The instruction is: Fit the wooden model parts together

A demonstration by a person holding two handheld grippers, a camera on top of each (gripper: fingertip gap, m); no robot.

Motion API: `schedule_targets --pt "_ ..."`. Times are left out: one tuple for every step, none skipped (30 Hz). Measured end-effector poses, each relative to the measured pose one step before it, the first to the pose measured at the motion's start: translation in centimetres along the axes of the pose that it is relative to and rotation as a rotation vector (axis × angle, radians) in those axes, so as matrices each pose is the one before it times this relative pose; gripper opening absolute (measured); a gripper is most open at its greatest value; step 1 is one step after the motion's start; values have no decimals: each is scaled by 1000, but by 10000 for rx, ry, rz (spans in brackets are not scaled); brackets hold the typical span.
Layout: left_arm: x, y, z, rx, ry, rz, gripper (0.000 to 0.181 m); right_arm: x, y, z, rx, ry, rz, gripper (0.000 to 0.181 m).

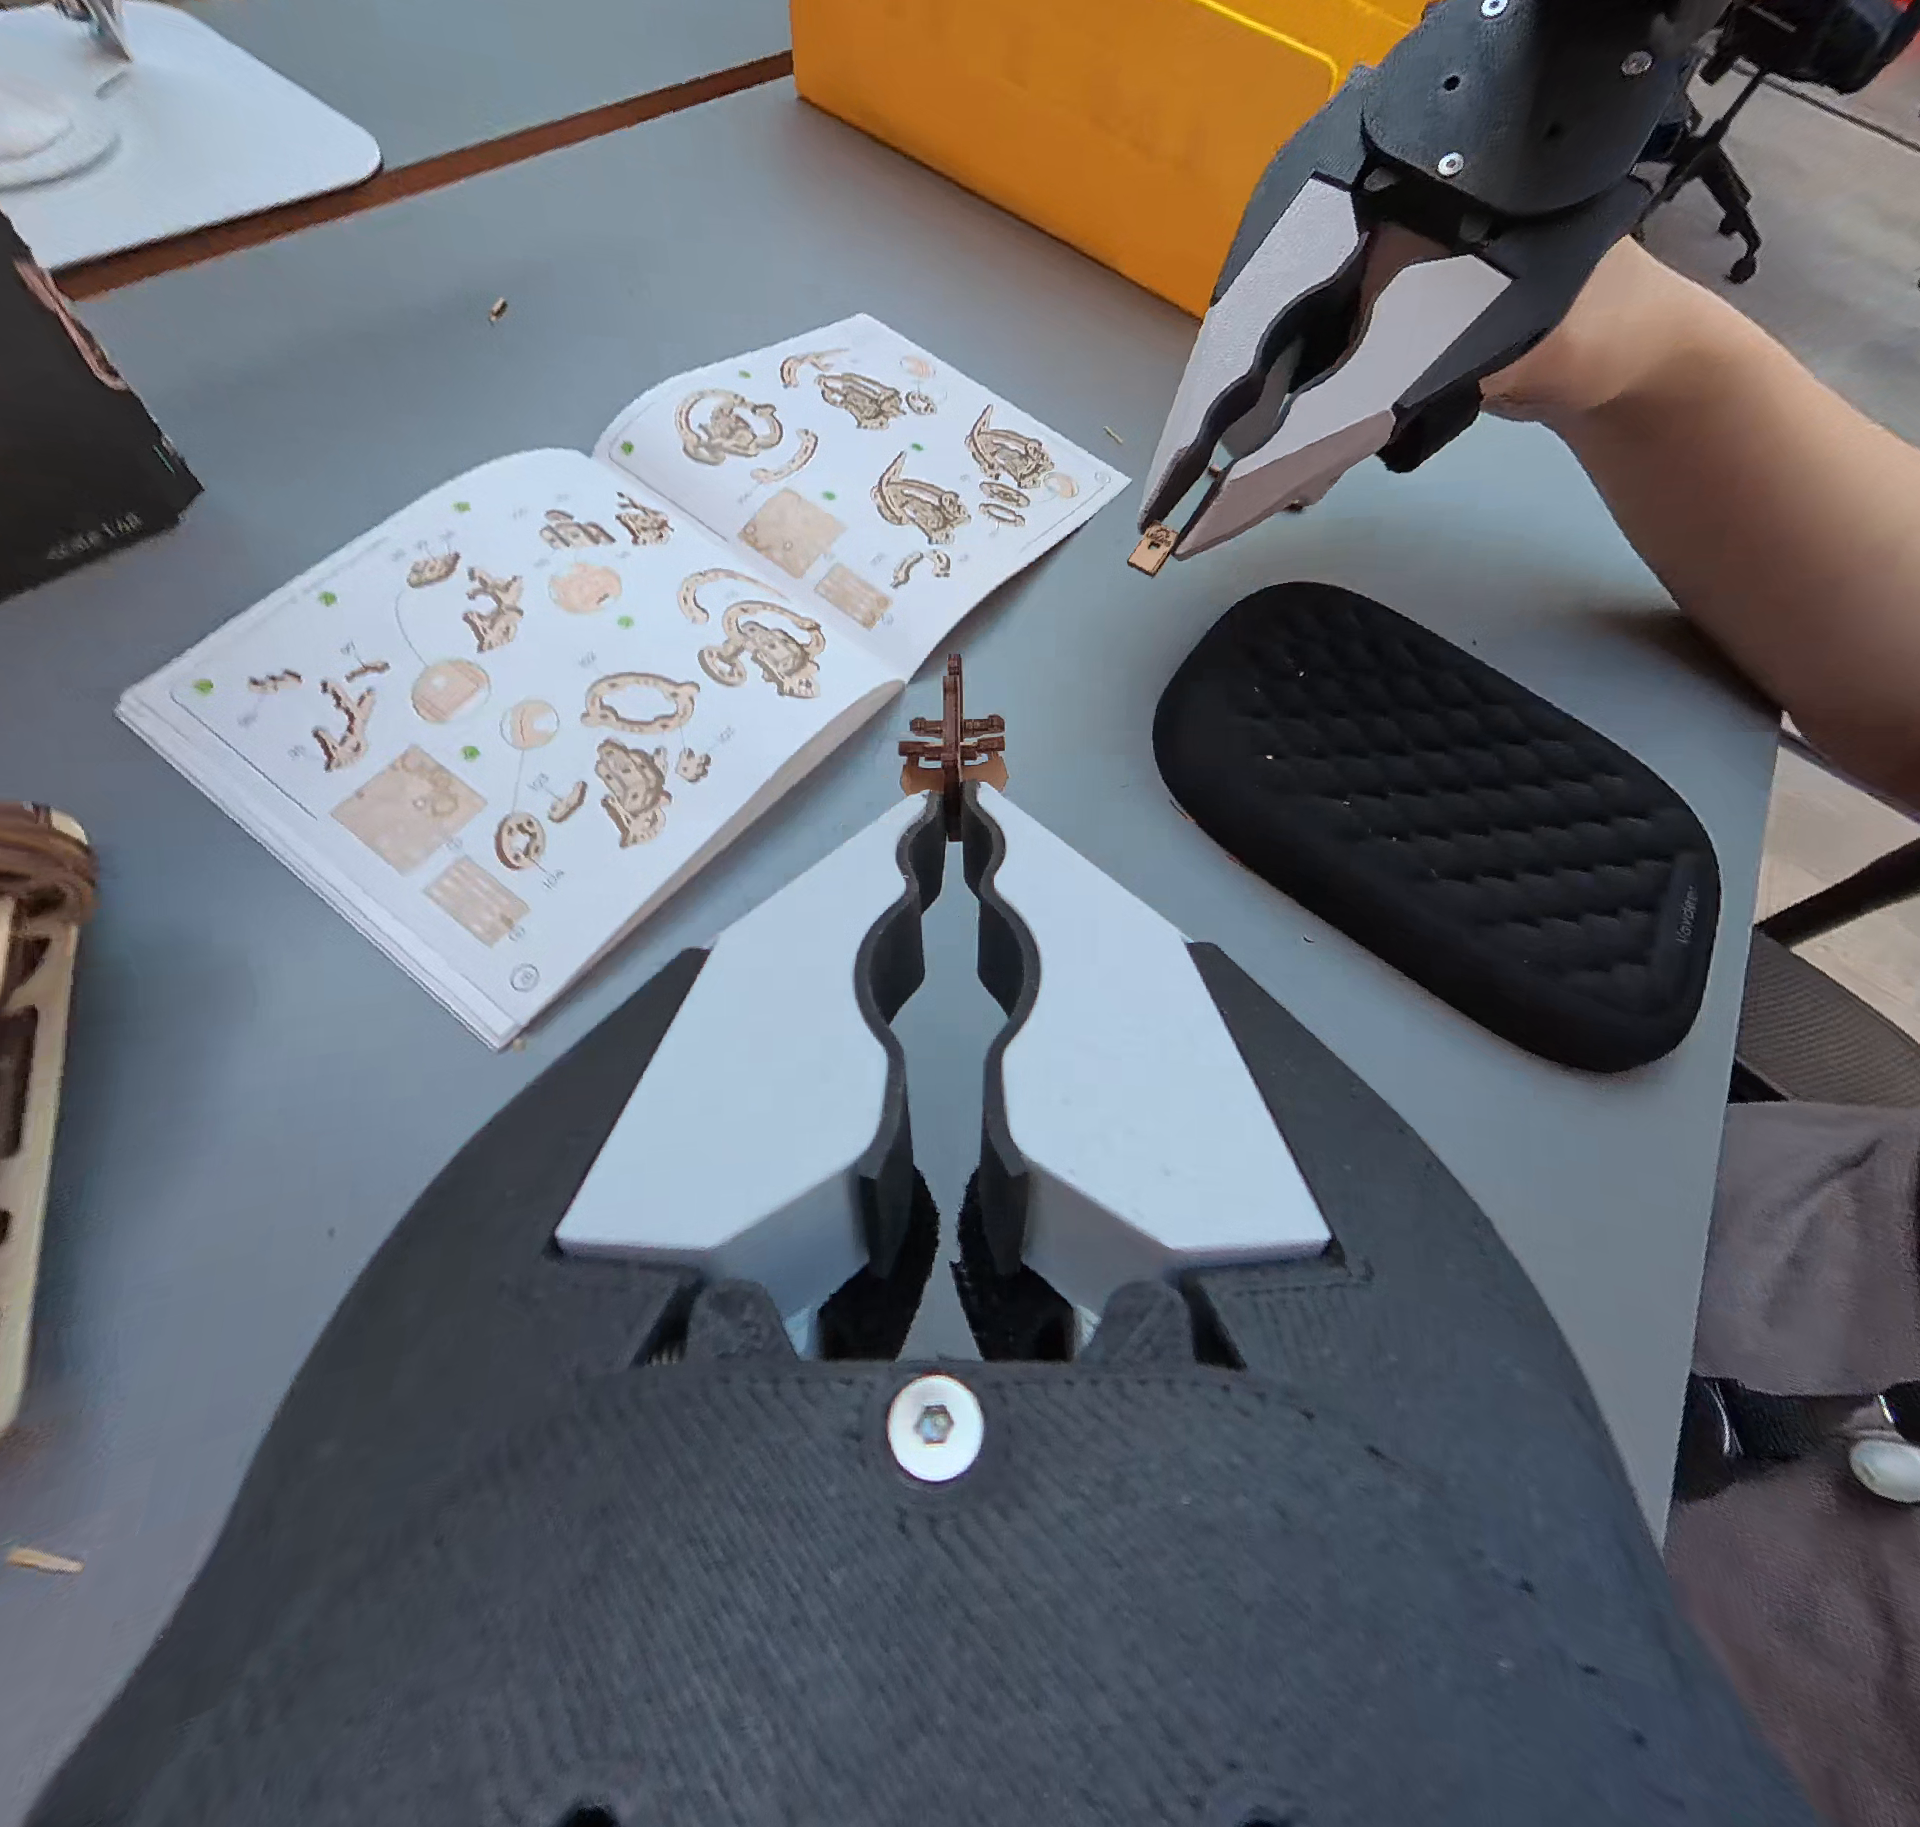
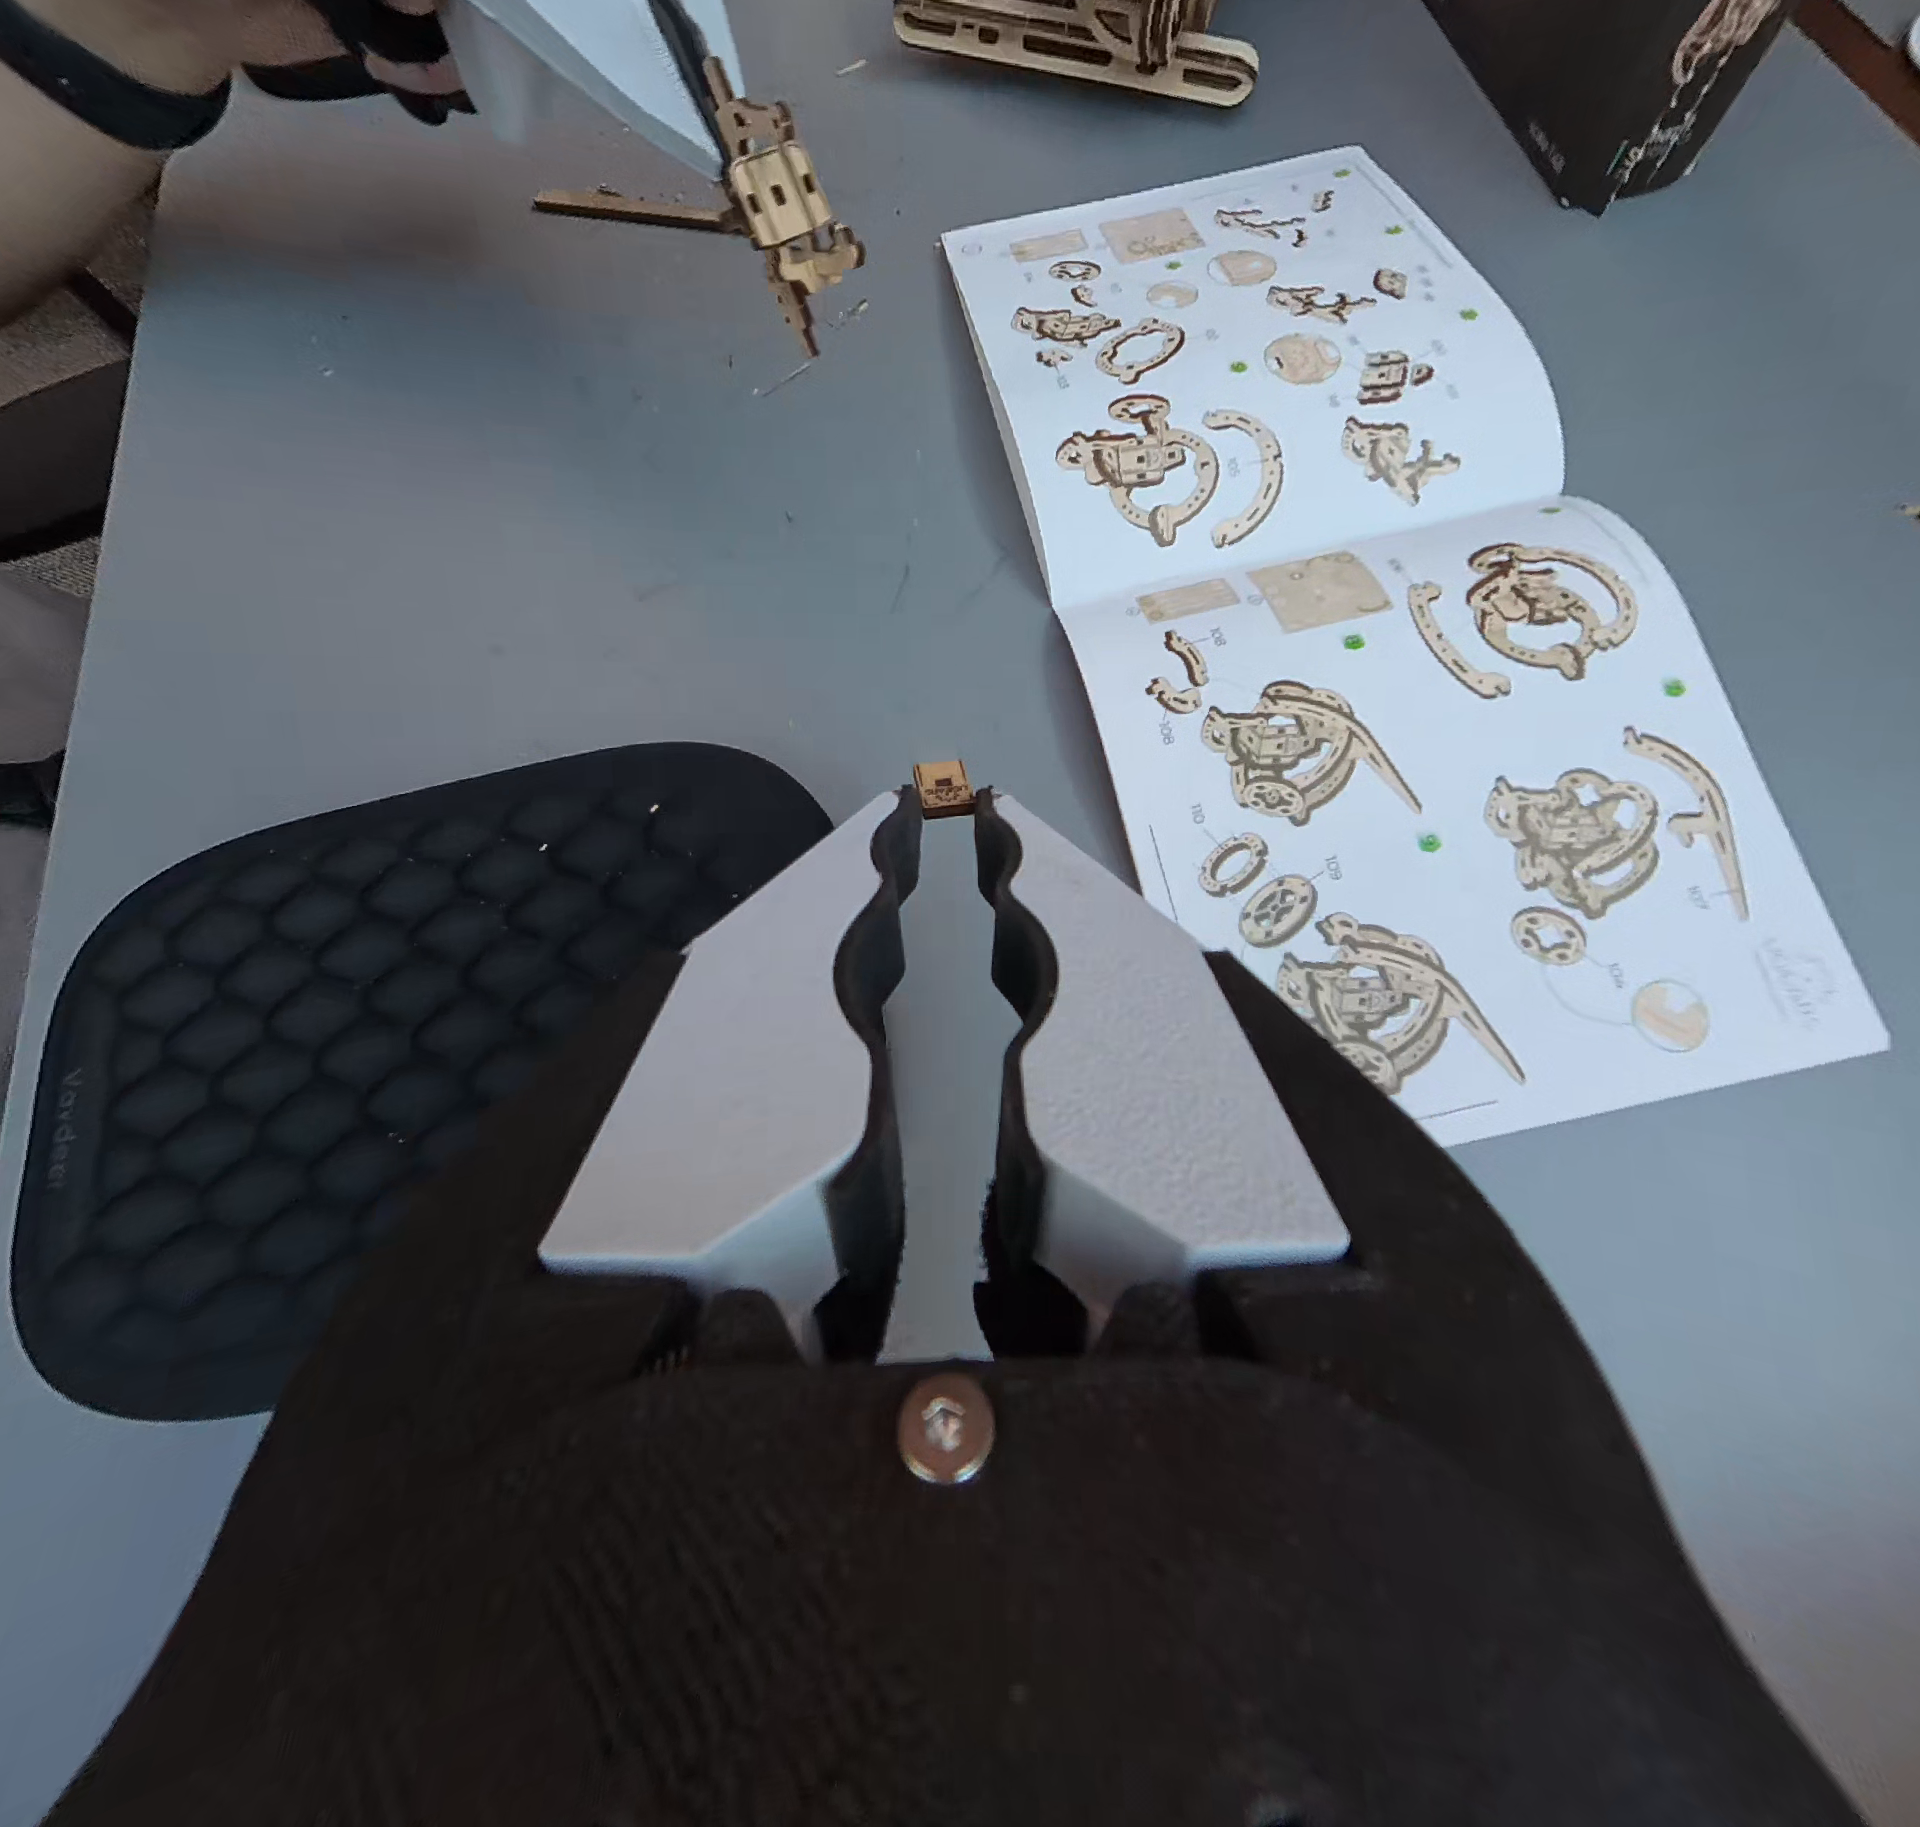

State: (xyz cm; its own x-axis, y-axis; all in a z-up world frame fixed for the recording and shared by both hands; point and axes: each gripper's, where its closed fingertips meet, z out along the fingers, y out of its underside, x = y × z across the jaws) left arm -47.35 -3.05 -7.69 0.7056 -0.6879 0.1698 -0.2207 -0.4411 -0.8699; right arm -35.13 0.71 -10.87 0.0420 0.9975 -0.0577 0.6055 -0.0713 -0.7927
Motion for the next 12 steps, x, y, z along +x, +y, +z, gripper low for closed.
schedule_targets --pt "-44 834 79 -13 -104 -224 0 218 505 149 -57 45 193 9" --pt "-131 782 56 -6 -122 -159 0 220 306 65 -14 50 151 9" --pt "-133 733 28 -22 -83 -156 0 208 207 53 31 57 71 9" --pt "-67 622 -34 -40 -20 -198 0 278 269 82 -21 102 15 9" --pt "-38 401 -111 25 2 -194 0 271 353 135 -80 79 19 9" --pt "50 249 -173 55 44 -122 0 244 307 138 -79 48 59 9" --pt "50 232 -207 14 26 -60 0 151 94 113 9 -19 120 9" --pt "-51 292 -217 -50 -48 -4 0 0 -105 80 82 -81 128 9" --pt "-115 365 -185 -108 -84 54 0 1 -133 29 64 -51 77 9" --pt "-104 402 -138 -148 -89 86 0 17 -46 17 7 11 4 9" --pt "-143 350 -110 -125 -135 109 0 5 67 20 -40 29 -64 9" --pt "-76 286 -97 -96 -128 142 0 -68 127 9 -58 12 -115 9"
